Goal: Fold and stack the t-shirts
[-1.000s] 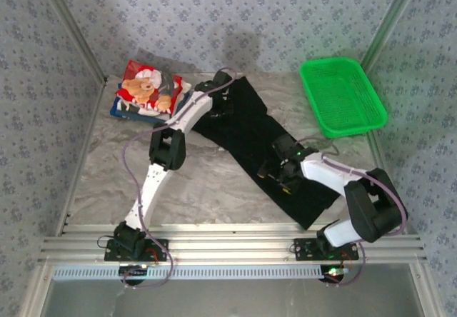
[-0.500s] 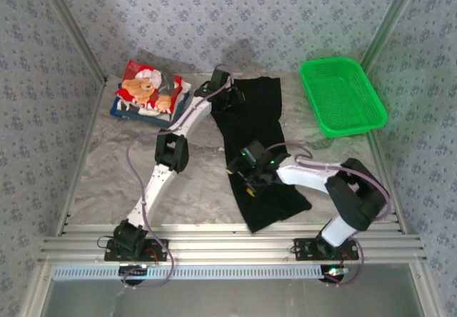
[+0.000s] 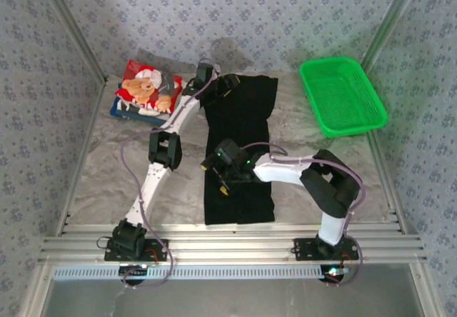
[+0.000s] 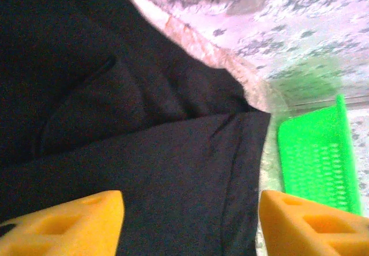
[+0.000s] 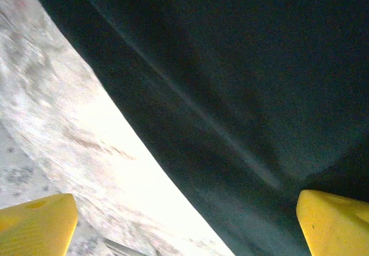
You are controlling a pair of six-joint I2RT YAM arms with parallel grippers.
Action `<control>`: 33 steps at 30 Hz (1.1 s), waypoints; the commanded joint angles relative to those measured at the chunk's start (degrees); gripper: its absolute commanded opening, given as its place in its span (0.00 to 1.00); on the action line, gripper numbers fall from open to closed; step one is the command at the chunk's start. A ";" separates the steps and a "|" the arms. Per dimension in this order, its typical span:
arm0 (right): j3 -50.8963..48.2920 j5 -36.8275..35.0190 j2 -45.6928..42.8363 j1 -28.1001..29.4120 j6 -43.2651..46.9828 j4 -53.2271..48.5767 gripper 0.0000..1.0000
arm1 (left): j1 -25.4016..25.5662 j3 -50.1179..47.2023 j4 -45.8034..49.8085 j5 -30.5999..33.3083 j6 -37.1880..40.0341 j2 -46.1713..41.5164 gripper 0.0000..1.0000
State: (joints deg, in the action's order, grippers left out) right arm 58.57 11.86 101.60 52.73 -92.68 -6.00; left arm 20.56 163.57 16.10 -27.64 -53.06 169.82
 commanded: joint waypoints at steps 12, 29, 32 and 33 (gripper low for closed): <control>-1.53 -0.88 -26.28 -13.58 34.84 -41.26 1.00 | -2.94 -2.91 47.98 -2.06 24.90 -38.28 0.69; -21.25 9.01 -34.64 -15.86 45.52 -35.47 0.78 | 10.03 -121.45 12.41 -3.91 3.58 -102.20 0.53; -25.65 10.30 -36.73 -15.99 43.99 -32.13 0.69 | 11.34 -128.47 7.80 -4.74 -0.94 -105.51 0.50; -26.76 10.63 -37.22 -16.24 43.58 -30.87 0.67 | 11.74 -129.77 6.72 -5.15 -1.71 -105.95 0.49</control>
State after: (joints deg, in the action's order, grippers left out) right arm 34.52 19.90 66.19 36.62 -47.99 -40.75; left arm 31.70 36.53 31.88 -31.44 -48.47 65.12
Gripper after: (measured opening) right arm 0.684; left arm 0.499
